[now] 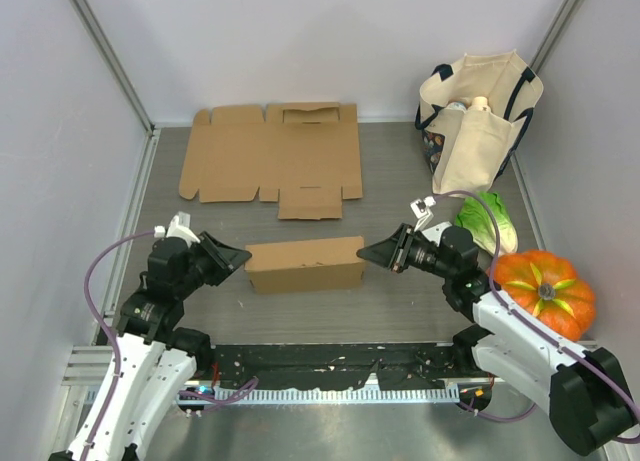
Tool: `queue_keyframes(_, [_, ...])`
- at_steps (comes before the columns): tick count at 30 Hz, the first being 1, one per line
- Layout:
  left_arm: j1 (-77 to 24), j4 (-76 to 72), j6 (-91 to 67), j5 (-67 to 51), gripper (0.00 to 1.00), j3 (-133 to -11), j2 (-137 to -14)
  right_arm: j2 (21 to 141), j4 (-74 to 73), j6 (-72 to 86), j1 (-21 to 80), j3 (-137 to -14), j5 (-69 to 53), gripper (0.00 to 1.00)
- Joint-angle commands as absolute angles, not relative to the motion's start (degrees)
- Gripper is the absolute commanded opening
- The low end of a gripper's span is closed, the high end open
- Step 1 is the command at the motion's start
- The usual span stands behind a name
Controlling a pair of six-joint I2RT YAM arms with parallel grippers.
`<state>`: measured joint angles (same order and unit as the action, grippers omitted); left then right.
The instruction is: Fold the paper box
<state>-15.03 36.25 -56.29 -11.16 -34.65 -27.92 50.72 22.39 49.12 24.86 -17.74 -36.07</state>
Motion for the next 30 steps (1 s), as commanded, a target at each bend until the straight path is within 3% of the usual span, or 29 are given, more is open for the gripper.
queue_keyframes(1, [-15.38,42.98,-54.40,-11.95,0.15,-33.92,-28.74,50.21,14.09,44.66,25.84,-17.04,-40.35,0.11])
queue_keyframes(6, [-15.47,32.89,-55.54,-18.97,0.19,-31.91,-30.84,48.51,2.48,35.97,25.84,-28.27,-37.35,0.21])
queue_keyframes(14, [-15.47,16.28,-55.02,-28.91,0.18,-39.96,-47.07,56.68,5.98,33.14,25.84,-37.25,-37.18,0.22])
queue_keyframes(18, [-15.91,15.11,-52.66,-33.05,0.15,-49.73,-54.30,60.64,2.30,28.66,25.93,-46.29,-35.60,0.22])
queue_keyframes(22, [-16.00,18.62,-50.54,-30.60,0.16,-51.16,-52.92,60.30,-3.33,25.67,25.93,-47.56,-34.54,0.25])
queue_keyframes(23, [-16.00,22.29,-50.02,-29.80,0.25,-48.89,-51.87,59.51,-4.04,26.45,25.93,-46.24,-34.54,0.30])
queue_keyframes(25, [-15.91,31.57,-47.66,-27.09,0.40,-46.50,-46.87,56.10,-8.06,27.77,25.84,-41.24,-33.93,0.49])
queue_keyframes(26, [-15.91,35.64,-46.59,-25.85,0.57,-45.71,-44.41,54.33,-10.70,28.47,25.84,-38.44,-33.58,0.55])
queue_keyframes(27, [-15.91,39.69,-45.45,-24.27,0.66,-45.88,-41.77,52.32,-15.68,29.09,25.93,-37.10,-32.44,0.74])
queue_keyframes(28, [-15.82,47.38,-43.53,-18.95,0.82,-46.49,-35.66,48.29,-18.08,29.87,25.75,-36.05,-31.30,0.84])
queue_keyframes(29, [-15.82,50.51,-42.46,-16.81,0.99,-48.67,-33.25,47.21,-20.63,30.49,25.75,-35.34,-29.37,0.86])
queue_keyframes(30, [-15.82,53.32,-42.02,-14.53,1.00,-50.17,-31.13,46.68,-24.31,31.54,25.84,-35.59,-28.75,0.87])
